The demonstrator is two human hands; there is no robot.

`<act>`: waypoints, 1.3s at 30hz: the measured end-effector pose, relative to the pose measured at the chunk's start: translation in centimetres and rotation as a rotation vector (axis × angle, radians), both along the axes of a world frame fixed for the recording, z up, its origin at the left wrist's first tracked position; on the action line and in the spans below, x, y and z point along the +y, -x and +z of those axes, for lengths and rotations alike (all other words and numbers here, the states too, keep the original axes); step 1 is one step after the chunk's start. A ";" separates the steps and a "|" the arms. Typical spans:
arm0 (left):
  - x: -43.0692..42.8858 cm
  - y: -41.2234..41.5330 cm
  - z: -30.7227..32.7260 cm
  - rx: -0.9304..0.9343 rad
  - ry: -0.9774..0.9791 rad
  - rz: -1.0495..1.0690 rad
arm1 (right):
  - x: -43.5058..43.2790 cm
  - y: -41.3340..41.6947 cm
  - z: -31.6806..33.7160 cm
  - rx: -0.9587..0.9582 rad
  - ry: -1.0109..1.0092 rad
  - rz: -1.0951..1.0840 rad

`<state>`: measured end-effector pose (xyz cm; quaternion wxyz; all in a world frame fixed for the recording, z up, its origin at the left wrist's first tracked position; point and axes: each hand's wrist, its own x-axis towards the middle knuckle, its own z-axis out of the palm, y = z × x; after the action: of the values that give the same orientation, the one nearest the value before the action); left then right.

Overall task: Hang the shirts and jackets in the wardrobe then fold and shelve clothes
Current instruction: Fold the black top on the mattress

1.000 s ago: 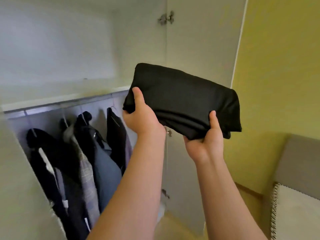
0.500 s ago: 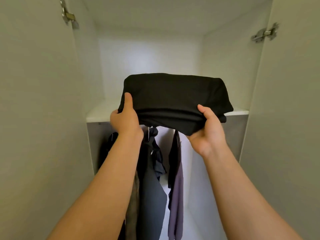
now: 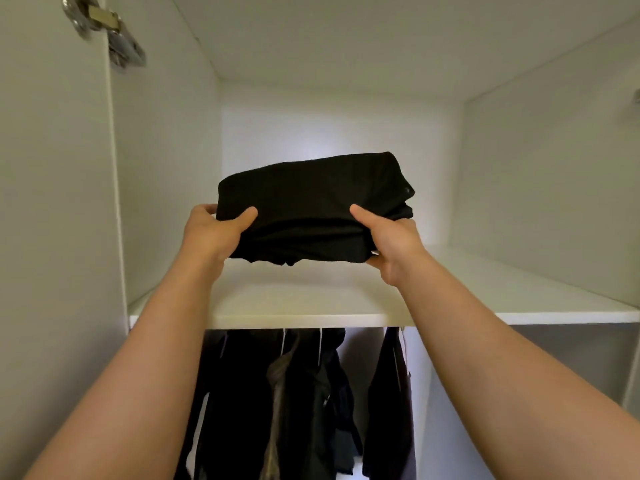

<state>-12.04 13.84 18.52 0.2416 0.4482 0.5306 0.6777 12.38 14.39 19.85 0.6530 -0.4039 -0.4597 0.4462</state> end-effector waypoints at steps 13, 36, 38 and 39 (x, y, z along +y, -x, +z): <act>6.2 -1.7 1.2 1.453 0.661 0.050 | 10.6 2.1 -1.2 -1.851 -0.293 -0.295; 16.8 1.5 2.0 1.692 0.897 0.048 | 19.0 8.5 1.0 -1.919 -0.146 0.186; 18.3 2.3 2.0 1.679 0.887 0.047 | 20.6 9.2 1.0 -1.904 -0.134 0.197; 19.1 2.6 2.0 1.668 0.878 0.050 | 21.4 9.6 1.0 -1.902 -0.129 0.200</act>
<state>-14.64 32.93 20.56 -0.0837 0.6460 0.7496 -0.1175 2.75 35.77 20.84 -0.0138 -0.5191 -0.8536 -0.0409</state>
